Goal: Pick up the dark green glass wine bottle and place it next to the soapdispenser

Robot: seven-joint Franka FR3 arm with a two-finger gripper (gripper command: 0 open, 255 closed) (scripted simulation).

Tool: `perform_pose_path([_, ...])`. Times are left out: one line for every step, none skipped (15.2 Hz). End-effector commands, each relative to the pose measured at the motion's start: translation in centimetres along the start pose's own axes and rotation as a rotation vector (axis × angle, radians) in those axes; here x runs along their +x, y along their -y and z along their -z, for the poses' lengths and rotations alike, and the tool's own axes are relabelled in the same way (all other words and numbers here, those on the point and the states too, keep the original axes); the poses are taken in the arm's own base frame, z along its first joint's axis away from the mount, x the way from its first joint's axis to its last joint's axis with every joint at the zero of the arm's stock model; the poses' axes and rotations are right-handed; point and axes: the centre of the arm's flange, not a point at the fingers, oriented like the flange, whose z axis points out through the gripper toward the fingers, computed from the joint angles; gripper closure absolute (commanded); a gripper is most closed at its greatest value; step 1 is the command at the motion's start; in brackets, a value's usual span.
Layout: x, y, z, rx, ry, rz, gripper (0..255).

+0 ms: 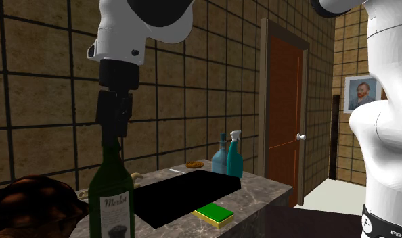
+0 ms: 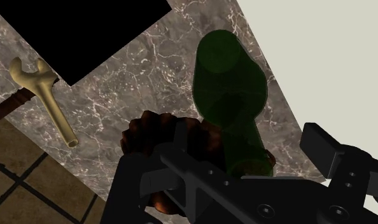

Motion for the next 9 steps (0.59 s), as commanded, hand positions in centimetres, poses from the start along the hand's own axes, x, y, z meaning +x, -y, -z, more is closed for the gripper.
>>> perform_pose_path([-0.01,0.01,-0.02,0.0,0.0,0.0,0])
perform_pose_path([-0.01,0.01,-0.02,0.0,0.0,0.0,0])
perform_pose_path([-0.01,0.0,-0.01,0.0,0.0,0.0,0])
perform_pose_path([-0.01,0.0,-0.01,0.0,0.0,0.0,255])
perform_pose_path([-0.01,0.0,-0.01,0.0,0.0,0.0,255])
perform_pose_path([-0.01,0.0,-0.01,0.0,0.0,0.0,255])
perform_pose_path([-0.01,0.0,-0.01,0.0,0.0,0.0,255])
perform_pose_path([-0.01,0.0,-0.01,0.0,0.0,0.0,255])
perform_pose_path([-0.01,0.0,-0.01,0.0,0.0,0.0,255])
